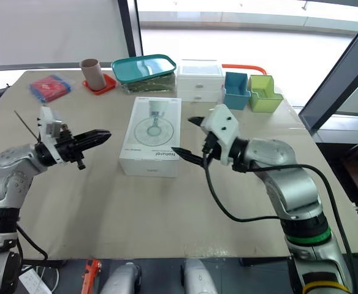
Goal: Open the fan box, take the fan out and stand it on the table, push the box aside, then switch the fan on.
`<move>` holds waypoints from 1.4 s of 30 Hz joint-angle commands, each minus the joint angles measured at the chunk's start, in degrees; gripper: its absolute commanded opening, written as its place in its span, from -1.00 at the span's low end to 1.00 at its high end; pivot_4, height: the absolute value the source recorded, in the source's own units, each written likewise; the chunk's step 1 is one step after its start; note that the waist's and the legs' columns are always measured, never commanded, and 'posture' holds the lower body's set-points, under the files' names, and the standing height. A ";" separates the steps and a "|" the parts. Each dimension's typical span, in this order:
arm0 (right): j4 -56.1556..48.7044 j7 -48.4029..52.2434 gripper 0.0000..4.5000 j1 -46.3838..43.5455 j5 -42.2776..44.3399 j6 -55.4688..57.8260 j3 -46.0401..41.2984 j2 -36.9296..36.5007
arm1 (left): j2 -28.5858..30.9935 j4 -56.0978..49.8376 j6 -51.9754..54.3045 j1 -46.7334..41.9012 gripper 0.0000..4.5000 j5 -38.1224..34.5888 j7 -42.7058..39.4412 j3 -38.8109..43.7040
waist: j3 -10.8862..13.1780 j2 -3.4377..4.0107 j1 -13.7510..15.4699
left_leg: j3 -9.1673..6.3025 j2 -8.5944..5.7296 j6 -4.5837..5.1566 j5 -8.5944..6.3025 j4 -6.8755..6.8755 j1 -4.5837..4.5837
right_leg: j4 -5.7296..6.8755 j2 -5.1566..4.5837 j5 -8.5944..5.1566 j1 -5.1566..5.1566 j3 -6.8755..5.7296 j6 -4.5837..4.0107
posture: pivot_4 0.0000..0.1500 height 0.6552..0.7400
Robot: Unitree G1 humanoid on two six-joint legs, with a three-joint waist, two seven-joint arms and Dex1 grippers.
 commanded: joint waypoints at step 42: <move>10.03 4.67 1.00 -3.25 -0.06 -3.38 -4.99 3.15 | -1.96 1.83 -3.65 0.70 -0.98 2.01 -1.59 -0.58 | -0.01 0.02 -0.01 | -0.14 -0.02 0.00 0.00 0.14 0.02 | 0.14 -0.04 0.03 0.06 -0.18 -0.04 | 1.00 1.00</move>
